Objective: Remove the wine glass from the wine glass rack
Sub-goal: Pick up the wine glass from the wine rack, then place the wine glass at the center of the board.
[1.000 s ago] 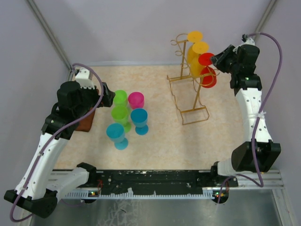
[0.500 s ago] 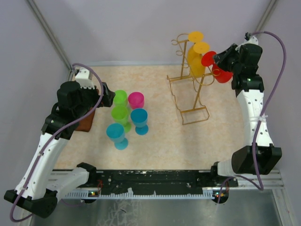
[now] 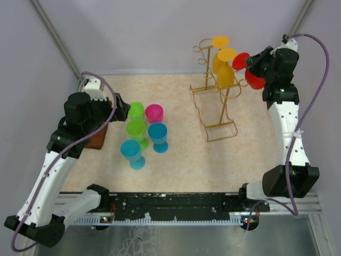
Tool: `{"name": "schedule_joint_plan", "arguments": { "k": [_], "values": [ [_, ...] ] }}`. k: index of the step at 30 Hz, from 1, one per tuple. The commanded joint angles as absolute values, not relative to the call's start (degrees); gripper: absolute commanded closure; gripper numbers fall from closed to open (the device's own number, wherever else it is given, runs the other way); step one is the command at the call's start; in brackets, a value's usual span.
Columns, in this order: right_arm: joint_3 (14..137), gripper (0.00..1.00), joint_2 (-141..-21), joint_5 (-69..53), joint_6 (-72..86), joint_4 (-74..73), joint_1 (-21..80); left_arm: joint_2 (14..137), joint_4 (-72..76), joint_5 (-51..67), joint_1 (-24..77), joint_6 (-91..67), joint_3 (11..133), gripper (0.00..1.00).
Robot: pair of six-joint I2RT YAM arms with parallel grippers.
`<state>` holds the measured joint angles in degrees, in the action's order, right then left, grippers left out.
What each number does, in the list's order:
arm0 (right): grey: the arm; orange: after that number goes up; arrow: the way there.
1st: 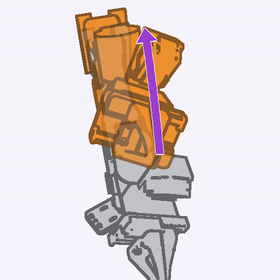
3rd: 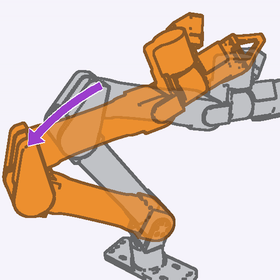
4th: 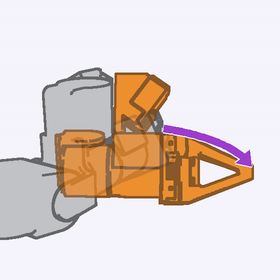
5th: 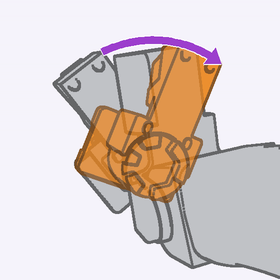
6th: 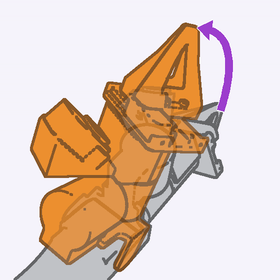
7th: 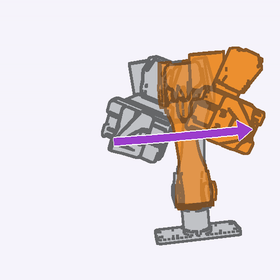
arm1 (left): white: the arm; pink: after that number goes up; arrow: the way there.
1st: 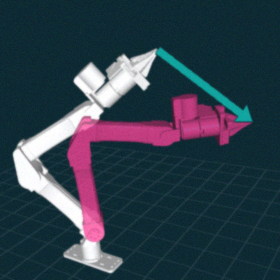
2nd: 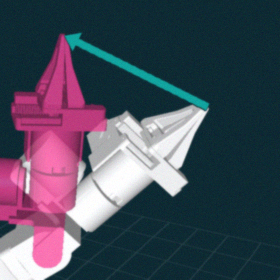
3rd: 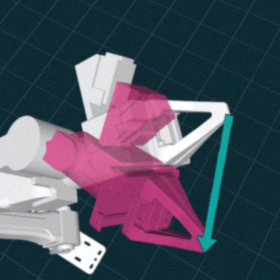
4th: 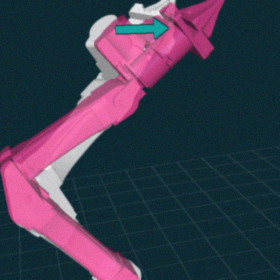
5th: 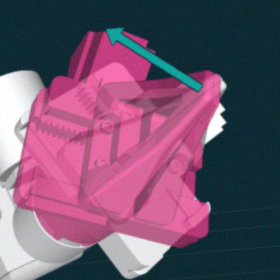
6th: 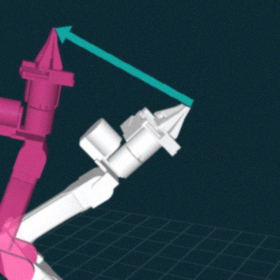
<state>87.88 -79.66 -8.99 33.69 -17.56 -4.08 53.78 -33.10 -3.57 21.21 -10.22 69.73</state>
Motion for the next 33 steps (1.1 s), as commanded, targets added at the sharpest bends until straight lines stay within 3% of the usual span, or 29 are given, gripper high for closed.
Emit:
{"name": "schedule_joint_plan", "arguments": {
  "k": [1, 15, 28, 33],
  "values": [
    [89.88, 1.00, -77.25, -6.01, 33.35, -11.83, -4.57, 53.10, -32.72, -2.74, 21.00, -10.38, 70.66, 0.01],
    [79.06, 1.00, -64.28, 2.85, 24.04, -7.21, -4.57, 53.36, -31.01, -0.61, 21.00, -11.38, 70.46, 0.01],
    [62.14, 1.00, -40.56, 6.51, 26.34, -20.06, -4.62, 50.79, -30.52, 7.50, 20.99, -16.28, 66.87, 0.01],
    [56.06, 1.00, -29.28, 0.74, 31.66, -25.18, -4.55, 46.56, -30.16, 13.39, 21.00, -20.18, 63.29, 0.01]
  ]
}}
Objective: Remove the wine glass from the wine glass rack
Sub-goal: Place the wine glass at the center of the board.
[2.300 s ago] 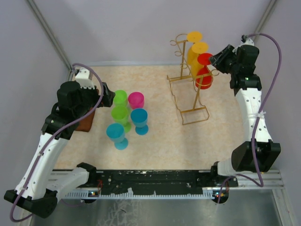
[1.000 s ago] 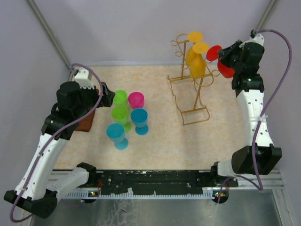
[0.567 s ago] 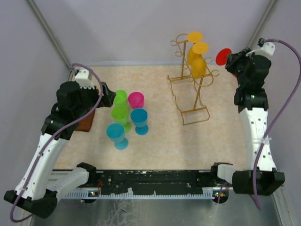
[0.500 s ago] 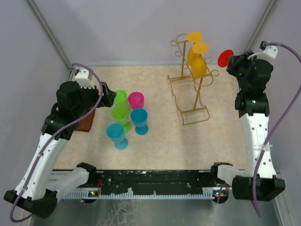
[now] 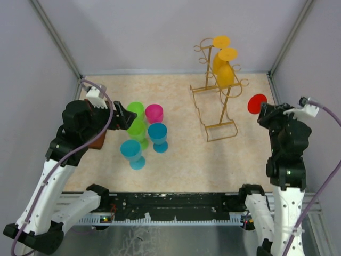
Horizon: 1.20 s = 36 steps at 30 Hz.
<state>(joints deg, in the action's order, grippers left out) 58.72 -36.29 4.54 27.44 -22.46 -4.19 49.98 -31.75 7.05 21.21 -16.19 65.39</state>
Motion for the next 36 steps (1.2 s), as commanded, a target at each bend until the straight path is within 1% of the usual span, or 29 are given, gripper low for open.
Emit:
{"name": "schedule_joint_plan", "arguments": {
  "k": [1, 5, 10, 13, 16, 19, 21, 24, 27, 29, 31, 34, 36],
  "values": [
    [54.97, 1.00, -27.19, -0.50, 32.69, -26.18, -4.61, 45.67, -29.63, 15.24, 21.01, -21.51, 62.23, 0.01],
    [51.04, 1.00, -21.42, -7.31, 34.93, -28.16, -4.57, 40.51, -24.33, 24.08, 21.00, -26.45, 55.40, 0.01],
    [47.52, 1.00, -21.92, -26.08, 34.97, -27.01, -4.57, 33.26, -12.64, 30.63, 20.99, -36.34, 44.22, 0.01],
    [45.23, 1.00, -24.03, -38.53, 36.92, -23.02, -4.57, 31.86, -10.43, 35.11, 21.01, -38.35, 41.25, 0.01],
    [43.00, 1.00, -25.32, -47.90, 39.75, -17.95, -4.54, 31.32, -10.30, 36.81, 21.00, -39.00, 39.87, 0.02],
    [39.80, 1.00, -25.70, -55.18, 43.83, -11.06, -4.45, 31.16, -8.07, 38.81, 21.00, -40.62, 38.49, 0.02],
    [38.97, 1.00, -25.74, -57.72, 43.57, -10.47, -3.44, 31.67, -3.92, 41.77, 21.04, -43.12, 36.67, 0.03],
    [39.75, 1.00, -25.80, -57.35, 40.52, -12.97, 0.35, 33.20, -1.36, 42.05, 21.67, -44.92, 36.26, 0.04],
    [39.70, 1.00, -27.45, -54.78, 39.38, -12.77, 7.30, 34.61, 2.21, 39.90, 24.76, -45.51, 35.97, 0.04],
    [40.33, 1.00, -29.65, -49.44, 36.95, -14.40, 13.92, 36.89, 2.48, 37.01, 28.49, -44.84, 36.79, 0.05],
    [41.10, 1.00, -31.63, -41.36, 34.65, -14.75, 23.58, 39.93, 2.06, 32.57, 34.52, -43.01, 38.56, 0.07],
    [41.12, 1.00, -33.79, -31.16, 33.60, -11.66, 33.77, 44.21, 0.01, 24.85, 43.86, -40.39, 41.24, 0.10],
    [40.62, 1.00, -34.74, -27.70, 33.15, -9.27, 38.16, 44.58, 0.78, 20.33, 47.08, -40.47, 40.61, 0.11]
  ]
}}
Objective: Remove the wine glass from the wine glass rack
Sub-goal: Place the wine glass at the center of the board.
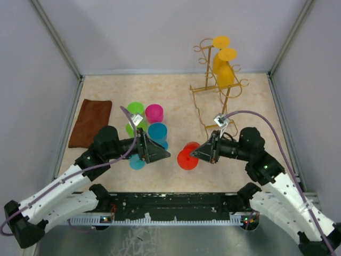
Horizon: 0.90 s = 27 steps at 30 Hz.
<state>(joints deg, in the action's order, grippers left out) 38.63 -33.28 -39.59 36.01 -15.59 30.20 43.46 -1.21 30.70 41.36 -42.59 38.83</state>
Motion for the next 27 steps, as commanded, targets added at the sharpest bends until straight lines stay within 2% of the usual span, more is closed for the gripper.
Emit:
{"name": "schedule_joint_plan", "arguments": {
  "k": [1, 6, 11, 16, 20, 24, 27],
  "values": [
    [40.20, 1.00, -35.05, -26.47, 33.12, -8.20, 39.78, 44.23, 2.22, 19.17, 47.89, -40.88, 39.62, 0.12],
    [38.68, 1.00, -36.30, -25.97, 33.50, -3.70, 42.63, 42.03, 12.84, 20.37, 50.07, -44.34, 33.83, 0.25],
    [37.52, 1.00, -35.84, -28.06, 34.83, 0.75, 42.63, 43.28, 10.28, 19.70, 51.38, -42.74, 35.40, 0.36],
    [34.90, 1.00, -35.37, -28.73, 36.49, 4.76, 42.68, 46.28, 14.08, 21.64, 53.53, -42.52, 35.45, 0.45],
    [35.17, 1.00, -35.02, -28.06, 35.03, 2.68, 42.64, 47.66, 14.53, 19.78, 54.63, -41.90, 36.02, 0.60],
    [35.16, 1.00, -33.90, -27.54, 34.01, 0.88, 42.68, 47.78, 15.73, 20.16, 54.84, -41.35, 36.01, 0.84],
    [35.02, 0.99, -33.05, -27.47, 33.38, 0.58, 42.63, 48.11, 15.74, 20.65, 54.94, -40.75, 36.18, 0.97]
  ]
}}
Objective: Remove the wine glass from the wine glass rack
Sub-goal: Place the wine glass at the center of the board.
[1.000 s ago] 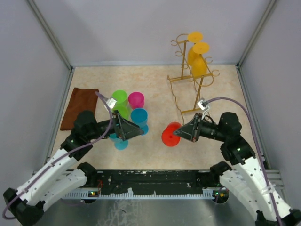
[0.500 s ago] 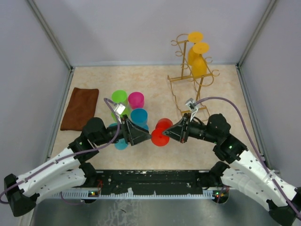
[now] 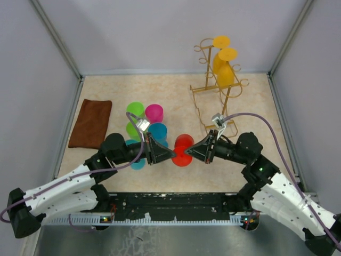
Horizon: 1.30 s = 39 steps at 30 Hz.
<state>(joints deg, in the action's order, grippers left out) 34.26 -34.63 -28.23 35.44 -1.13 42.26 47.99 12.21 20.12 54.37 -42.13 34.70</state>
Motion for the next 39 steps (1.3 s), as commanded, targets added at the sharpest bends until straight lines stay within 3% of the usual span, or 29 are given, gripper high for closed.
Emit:
{"name": "schedule_joint_plan", "arguments": {
  "k": [1, 8, 13, 16, 19, 22, 27, 29, 32, 34, 37, 39],
  "values": [
    [35.26, 0.99, -32.83, -27.47, 33.21, 0.22, 42.65, 48.20, 15.66, 20.65, 54.93, -40.59, 36.31, 0.99],
    [36.80, 0.84, -31.67, -27.42, 31.23, -3.66, 42.69, 49.64, 16.34, 21.78, 55.02, -39.91, 36.81, 1.00],
    [37.31, 0.57, -30.97, -29.80, 29.48, -8.43, 42.65, 48.96, 17.31, 20.58, 55.02, -39.36, 36.87, 1.00],
    [36.65, 0.49, -32.01, -34.26, 28.87, -9.08, 42.63, 48.15, 17.12, 19.75, 55.09, -37.86, 37.05, 1.00],
    [36.35, 0.52, -34.14, -36.55, 29.82, -7.37, 42.63, 47.78, 17.00, 18.86, 55.19, -37.18, 37.00, 1.00],
    [36.28, 0.65, -35.39, -36.87, 29.97, -5.99, 42.71, 47.75, 17.79, 18.68, 55.37, -37.18, 36.59, 1.00],
    [35.29, 0.94, -35.19, -35.70, 28.86, -3.93, 42.69, 47.88, 18.11, 18.20, 55.55, -36.92, 36.12, 0.99],
    [34.75, 1.00, -34.12, -34.77, 28.34, -3.08, 42.63, 48.19, 17.75, 18.38, 55.55, -36.75, 36.17, 0.91],
    [32.20, 1.00, -31.81, -35.10, 27.03, -1.37, 42.65, 48.04, 15.85, 18.13, 55.62, -36.36, 36.42, 0.57],
    [30.08, 1.00, -29.85, -34.08, 24.85, -0.68, 42.63, 47.42, 14.23, 17.07, 55.63, -36.02, 36.56, 0.42],
    [27.38, 1.00, -27.12, -31.36, 19.49, -1.17, 42.63, 45.75, 12.29, 13.76, 55.63, -35.54, 36.66, 0.26],
    [25.65, 1.00, -25.60, -31.31, 16.34, -1.19, 42.65, 44.46, 10.78, 11.66, 55.63, -35.43, 37.11, 0.21]
  ]
}}
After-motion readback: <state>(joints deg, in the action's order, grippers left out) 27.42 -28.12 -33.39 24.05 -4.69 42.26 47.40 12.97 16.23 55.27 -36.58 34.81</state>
